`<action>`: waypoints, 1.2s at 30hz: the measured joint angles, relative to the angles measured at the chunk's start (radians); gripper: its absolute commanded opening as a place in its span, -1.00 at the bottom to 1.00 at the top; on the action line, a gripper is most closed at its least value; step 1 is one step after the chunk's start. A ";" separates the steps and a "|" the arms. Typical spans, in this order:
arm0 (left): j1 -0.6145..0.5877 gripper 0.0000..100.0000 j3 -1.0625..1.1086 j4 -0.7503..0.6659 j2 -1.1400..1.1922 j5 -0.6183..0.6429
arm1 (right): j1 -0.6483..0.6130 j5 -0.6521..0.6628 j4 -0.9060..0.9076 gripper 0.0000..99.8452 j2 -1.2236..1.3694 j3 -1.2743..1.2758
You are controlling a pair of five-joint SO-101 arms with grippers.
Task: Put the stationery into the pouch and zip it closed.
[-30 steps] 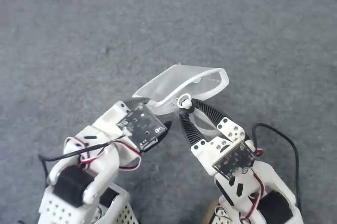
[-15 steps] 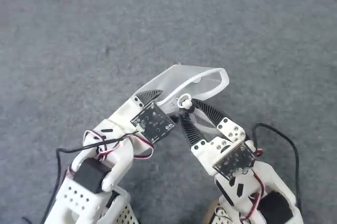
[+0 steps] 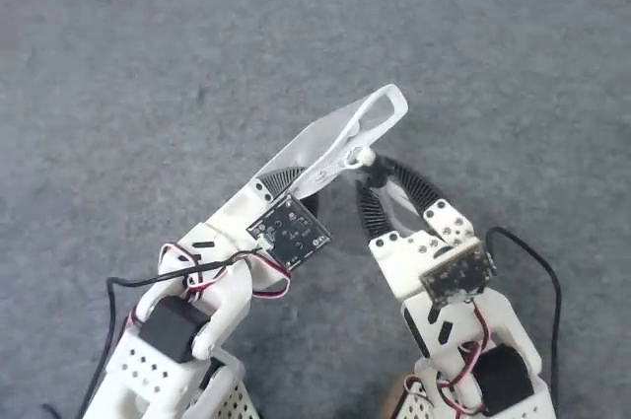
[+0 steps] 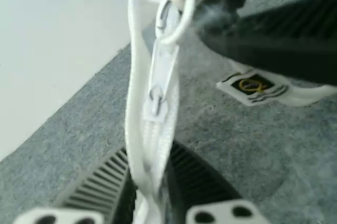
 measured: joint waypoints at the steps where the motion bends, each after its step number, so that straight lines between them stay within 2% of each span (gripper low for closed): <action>1: 0.000 -0.98 0.000 0.000 0.000 0.000 | 0.009 -0.008 -0.011 -0.99 0.000 0.005; 6: -0.018 -0.98 0.014 0.000 -0.009 0.003 | 0.052 -0.018 -0.038 -0.99 -0.012 0.005; 14: -0.026 -0.98 0.015 0.000 -0.009 0.012 | 0.055 -0.018 -0.068 -0.98 -0.015 0.021; 17: -0.026 -0.98 0.015 0.000 -0.009 0.012 | 0.055 -0.018 -0.068 -0.87 -0.009 0.021; 21: -0.026 -0.98 0.015 0.000 -0.009 0.012 | -0.029 -0.018 0.048 -0.69 -0.009 -0.002; 26: -0.026 -0.98 0.015 0.000 -0.009 0.015 | -0.161 -0.018 0.219 -0.72 -0.017 -0.075; 36: -0.026 -0.98 0.015 0.000 -0.009 0.015 | -0.299 -0.018 0.272 -0.72 -0.017 -0.086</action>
